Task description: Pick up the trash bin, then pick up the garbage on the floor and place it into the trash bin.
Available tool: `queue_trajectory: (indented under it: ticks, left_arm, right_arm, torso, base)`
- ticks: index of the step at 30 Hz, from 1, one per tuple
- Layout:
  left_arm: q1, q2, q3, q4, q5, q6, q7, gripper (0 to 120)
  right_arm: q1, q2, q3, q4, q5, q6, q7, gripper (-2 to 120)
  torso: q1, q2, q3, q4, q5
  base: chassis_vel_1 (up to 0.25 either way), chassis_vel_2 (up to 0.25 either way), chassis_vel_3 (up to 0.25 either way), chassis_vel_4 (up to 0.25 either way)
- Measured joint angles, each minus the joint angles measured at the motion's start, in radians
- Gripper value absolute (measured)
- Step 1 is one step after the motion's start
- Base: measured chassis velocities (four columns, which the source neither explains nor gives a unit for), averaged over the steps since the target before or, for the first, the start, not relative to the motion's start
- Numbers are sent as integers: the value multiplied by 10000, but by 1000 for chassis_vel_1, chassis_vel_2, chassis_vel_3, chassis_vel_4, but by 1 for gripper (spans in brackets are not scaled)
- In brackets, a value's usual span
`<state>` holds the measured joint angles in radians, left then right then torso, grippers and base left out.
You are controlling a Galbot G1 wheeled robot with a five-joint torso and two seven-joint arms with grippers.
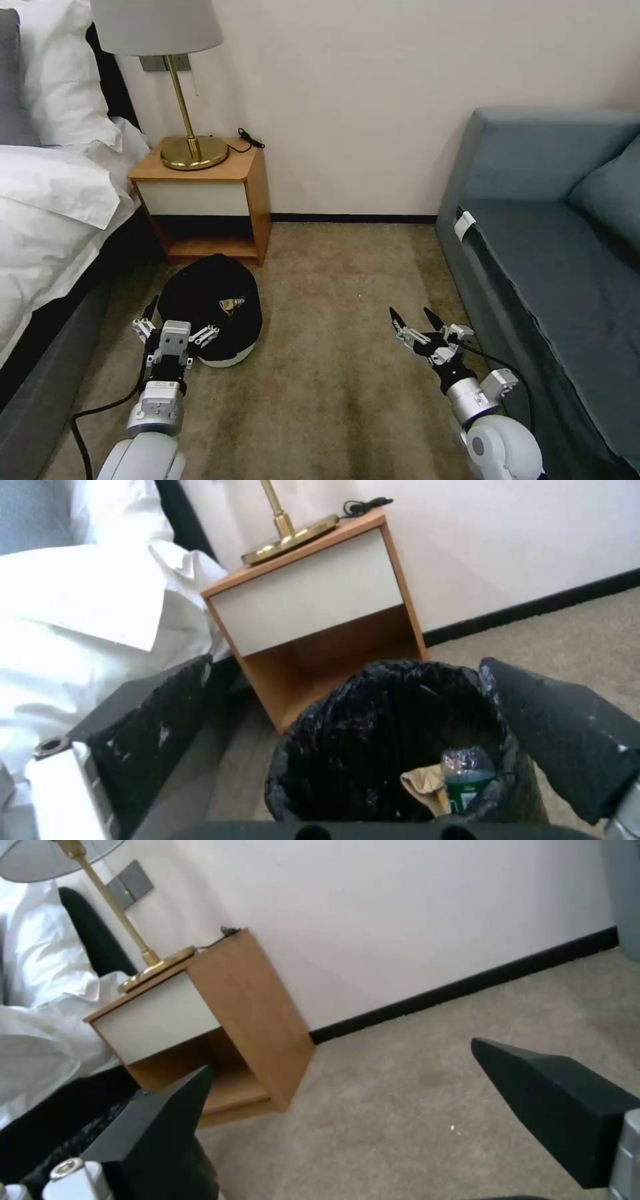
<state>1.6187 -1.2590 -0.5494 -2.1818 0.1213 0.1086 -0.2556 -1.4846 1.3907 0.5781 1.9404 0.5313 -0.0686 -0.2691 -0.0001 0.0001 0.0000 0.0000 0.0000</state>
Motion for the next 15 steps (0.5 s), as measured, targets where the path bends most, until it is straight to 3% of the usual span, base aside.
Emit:
queue_trajectory:
  ticks: [15]
  left_arm:
    - [-30,4,0,20,-24,4,-16,100]
  right_arm:
    - [32,-6,-1,-7,-8,0,1,100]
  torso:
    - [0,0,0,0,0]
  base:
    - [0,0,0,0]
